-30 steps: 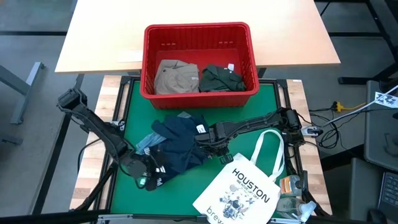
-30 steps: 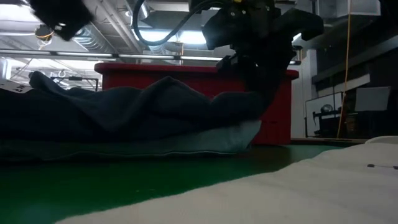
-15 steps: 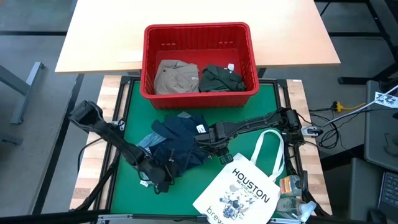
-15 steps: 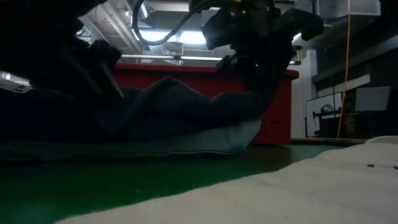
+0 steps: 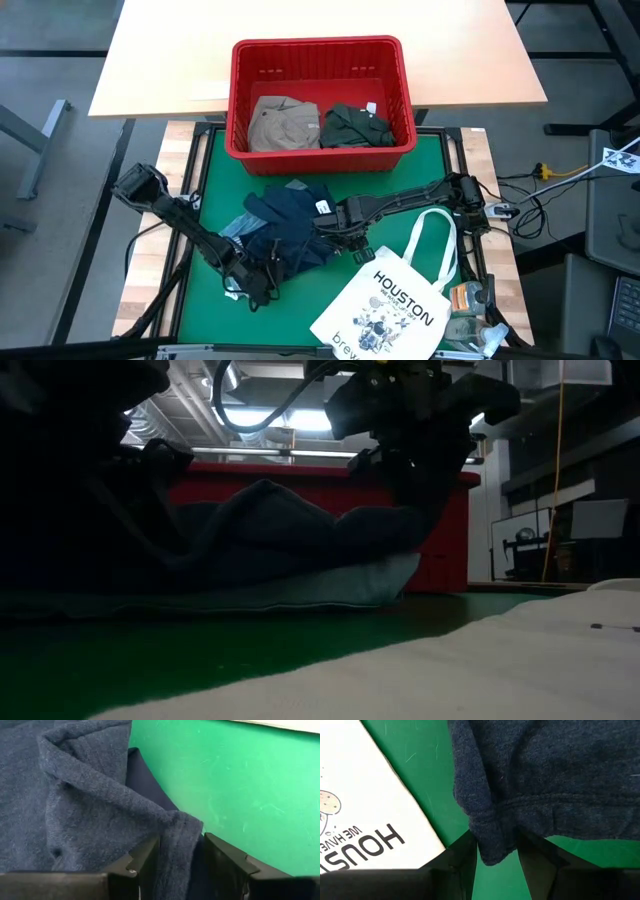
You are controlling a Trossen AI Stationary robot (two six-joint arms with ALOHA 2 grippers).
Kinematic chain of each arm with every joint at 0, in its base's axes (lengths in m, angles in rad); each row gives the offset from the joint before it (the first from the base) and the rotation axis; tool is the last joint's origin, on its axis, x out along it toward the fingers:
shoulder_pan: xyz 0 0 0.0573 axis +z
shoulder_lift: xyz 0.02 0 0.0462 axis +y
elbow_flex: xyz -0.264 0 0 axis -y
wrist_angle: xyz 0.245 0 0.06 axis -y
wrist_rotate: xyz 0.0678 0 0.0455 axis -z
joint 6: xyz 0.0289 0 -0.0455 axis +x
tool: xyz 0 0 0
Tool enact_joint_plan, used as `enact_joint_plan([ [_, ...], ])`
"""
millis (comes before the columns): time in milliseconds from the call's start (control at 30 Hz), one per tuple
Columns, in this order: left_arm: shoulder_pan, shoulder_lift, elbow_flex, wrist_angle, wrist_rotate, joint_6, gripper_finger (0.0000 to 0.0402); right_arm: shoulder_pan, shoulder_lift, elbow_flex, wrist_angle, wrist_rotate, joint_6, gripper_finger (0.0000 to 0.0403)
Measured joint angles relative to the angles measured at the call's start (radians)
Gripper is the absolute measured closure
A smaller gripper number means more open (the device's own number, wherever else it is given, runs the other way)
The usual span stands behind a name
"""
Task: Fold Laundry from Bin
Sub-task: Stack the gray shorts on top of the dark blue boxer shorts
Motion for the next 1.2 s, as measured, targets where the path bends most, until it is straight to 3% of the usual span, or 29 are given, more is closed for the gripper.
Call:
enact_joint_plan([
  [133, -0.003, 0.0, 0.0, 0.003, 0.0, -0.001, 0.0268, 0.0, 0.0, 0.0, 0.0, 0.0, 0.0, 0.0265],
  [633, -0.01, 0.0, 0.07, -0.02, 0.003, -0.01, 0.0394, 0.0, 0.0, 0.0, 0.0, 0.0, 0.0, 0.0265],
  [1200, -0.118, -0.099, 0.392, -0.773, 0.014, -0.243, 0.0401, 0.0, 0.0, 0.0, -0.003, 0.0, 0.0, 0.0265],
])
